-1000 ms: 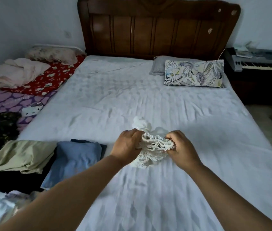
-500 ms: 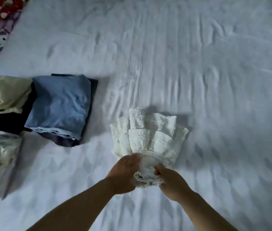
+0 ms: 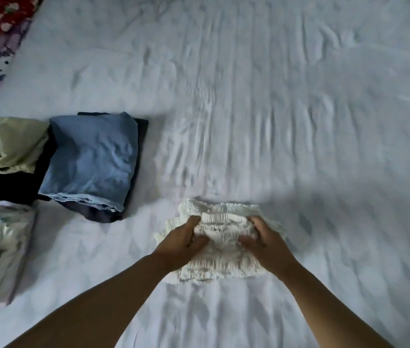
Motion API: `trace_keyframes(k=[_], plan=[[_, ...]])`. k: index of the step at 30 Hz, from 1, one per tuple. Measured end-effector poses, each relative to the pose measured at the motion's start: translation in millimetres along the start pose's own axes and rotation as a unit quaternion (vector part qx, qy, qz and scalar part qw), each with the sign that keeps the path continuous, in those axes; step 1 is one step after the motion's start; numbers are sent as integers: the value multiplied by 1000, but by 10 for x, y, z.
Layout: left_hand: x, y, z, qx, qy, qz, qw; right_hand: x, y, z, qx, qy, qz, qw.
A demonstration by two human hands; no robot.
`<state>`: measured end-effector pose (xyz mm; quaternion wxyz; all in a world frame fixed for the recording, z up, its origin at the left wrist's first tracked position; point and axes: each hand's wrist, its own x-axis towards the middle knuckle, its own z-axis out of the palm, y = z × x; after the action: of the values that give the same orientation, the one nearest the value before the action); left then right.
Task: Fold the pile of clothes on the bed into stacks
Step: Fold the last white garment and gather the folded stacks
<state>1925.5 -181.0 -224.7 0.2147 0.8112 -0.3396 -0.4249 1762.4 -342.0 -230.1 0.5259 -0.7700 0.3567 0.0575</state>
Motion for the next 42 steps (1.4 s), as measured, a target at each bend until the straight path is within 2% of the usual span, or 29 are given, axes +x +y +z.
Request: trace_keyframes(k=[3,5,6,8,11,14,18,20,22,24,25,27,28,29,31,33,36,39,42], plan=[[289,65,-48,-2,84,3,996,289,-94,51,-37,145,-27,988],[468,116,-55,18,137,-27,990,409,-102,98,-125,230,-80,962],[550,113,-38,39,157,-46,986,465,-68,150,-189,235,-105,948],[664,61,61,120,161,-56,978,497,21,305,-295,187,-121,929],[688,-114,325,281,57,5,958,499,245,549,-353,85,-48,931],[654,-405,630,296,8,-12,955,456,495,730,-369,18,1,929],[683,-599,880,285,51,-20,957,438,708,870,-373,16,-6,927],[715,-594,858,282,21,-25,959,481,686,835,-357,20,-14,934],[669,-583,764,234,3,-25,972,477,692,756,-315,26,-41,948],[569,-589,658,130,60,-23,990,424,688,631,-266,59,-37,961],[513,-591,625,87,91,-47,991,408,713,580,-253,95,-16,963],[443,-616,611,30,115,-160,980,338,747,519,-213,133,86,964],[432,-618,620,-7,102,-229,968,301,766,510,-191,123,133,965],[433,-602,622,-54,91,-283,953,289,800,507,-167,111,149,968],[437,-583,646,-128,88,-330,931,323,837,502,-136,101,147,975],[462,-541,661,-138,109,-326,929,381,812,512,-144,91,147,974],[517,-461,680,-151,126,-290,937,389,623,480,-91,90,86,988],[473,-431,669,-133,103,-235,957,344,466,371,-13,30,90,995],[288,-403,615,-148,102,-176,968,229,357,299,-45,29,66,996]])
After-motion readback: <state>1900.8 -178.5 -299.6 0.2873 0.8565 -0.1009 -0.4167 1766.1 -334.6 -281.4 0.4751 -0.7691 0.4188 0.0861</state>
